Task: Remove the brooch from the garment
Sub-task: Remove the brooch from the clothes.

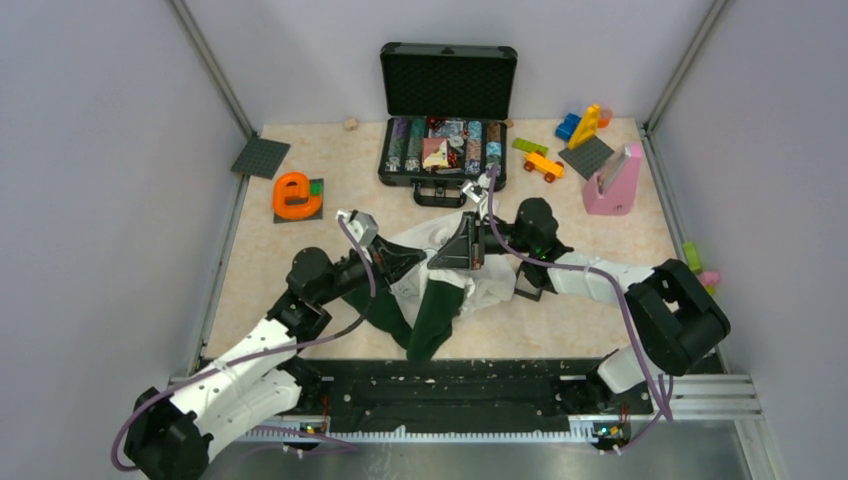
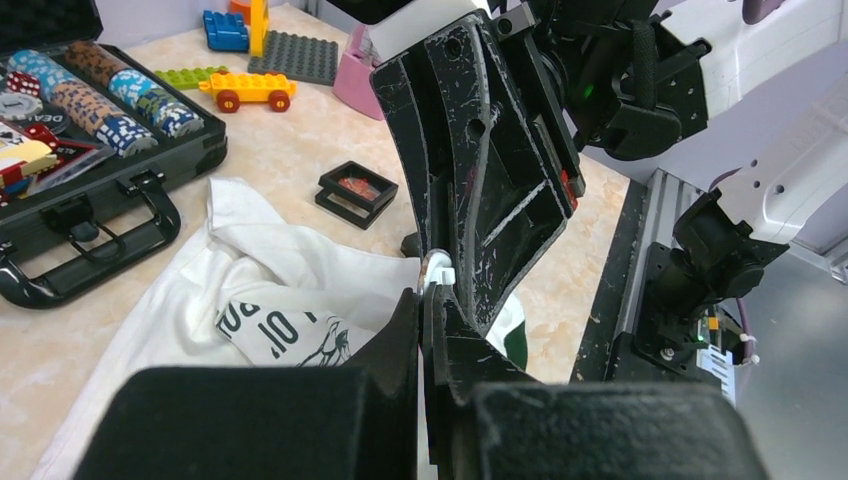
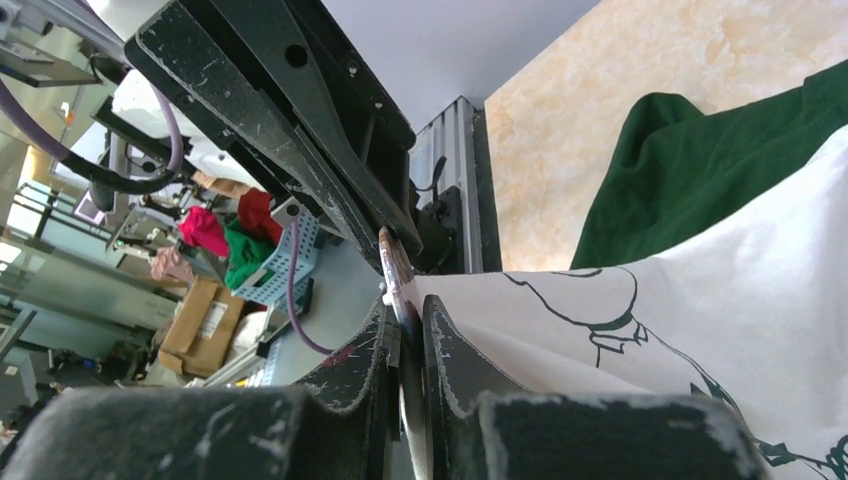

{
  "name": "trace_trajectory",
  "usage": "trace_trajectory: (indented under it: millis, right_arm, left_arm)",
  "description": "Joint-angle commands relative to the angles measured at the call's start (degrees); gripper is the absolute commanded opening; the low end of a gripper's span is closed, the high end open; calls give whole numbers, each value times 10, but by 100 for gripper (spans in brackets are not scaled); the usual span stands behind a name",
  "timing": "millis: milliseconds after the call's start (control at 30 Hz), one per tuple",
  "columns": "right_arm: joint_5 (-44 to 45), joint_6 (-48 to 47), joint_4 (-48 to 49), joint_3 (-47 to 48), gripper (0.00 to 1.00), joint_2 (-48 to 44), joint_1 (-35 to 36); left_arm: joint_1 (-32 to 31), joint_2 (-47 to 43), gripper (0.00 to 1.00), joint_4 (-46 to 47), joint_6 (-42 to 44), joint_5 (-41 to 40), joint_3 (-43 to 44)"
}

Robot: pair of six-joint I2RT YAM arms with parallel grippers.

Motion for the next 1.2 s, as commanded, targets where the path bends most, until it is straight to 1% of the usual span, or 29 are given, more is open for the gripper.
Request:
trace_trajectory:
  millis: [0,167,267,300,333,367,400,467,533,633,700,800,900,1067,1133,1167]
  right_arm:
    - [47,-17,8,51,9,5,14]
    - [36,-38,-9,48,8,-8,13]
    - [23,-70,-37,44,0,-25,11]
    - [14,-79,-46,43,0,-32,8]
    - [0,-86,-52,42,0,-37,6]
    - [-16,-92,-54,42,0,-41,3]
    - [-33,-96,-58,43,0,-43,0]
    - [-69,-114,-78,55,0,-42,-2]
    - [-97,-153,-129,77,0,-38,-2]
    - [-120,-216,-222,106,0,-38,-2]
    - [-124,-254,-269,122,0,-43,-2]
    - [-124,-290,-311,133,0,-51,-2]
    - [-128,-299,-323,136,0,-56,-2]
    - [-130,-312,-340,139,0,-60,-1]
    - [-130,-312,-342,139,0,-61,0]
    - [-128,-314,-345,140,0,-61,0]
  left_arm:
    - [-37,35,0,25,-41,122,24]
    - [-37,44,0,12,-42,107,35]
    - [-33,20,0,-16,-54,60,28]
    - [-31,8,0,-14,-56,54,22]
    - [-27,-1,4,-15,-60,55,17]
    - [-22,-8,10,-17,-67,59,15]
    - [-16,-12,19,-19,-75,67,14]
    - [-4,-12,30,-16,-96,91,15]
    - [7,-7,37,0,-120,128,15]
    - [22,2,40,26,-157,166,16]
    - [29,8,37,43,-174,183,18]
    - [34,13,27,55,-188,194,20]
    - [38,13,16,79,-205,201,19]
    - [39,19,6,77,-203,203,27]
    - [39,25,0,75,-199,201,29]
    - [39,25,0,74,-197,200,29]
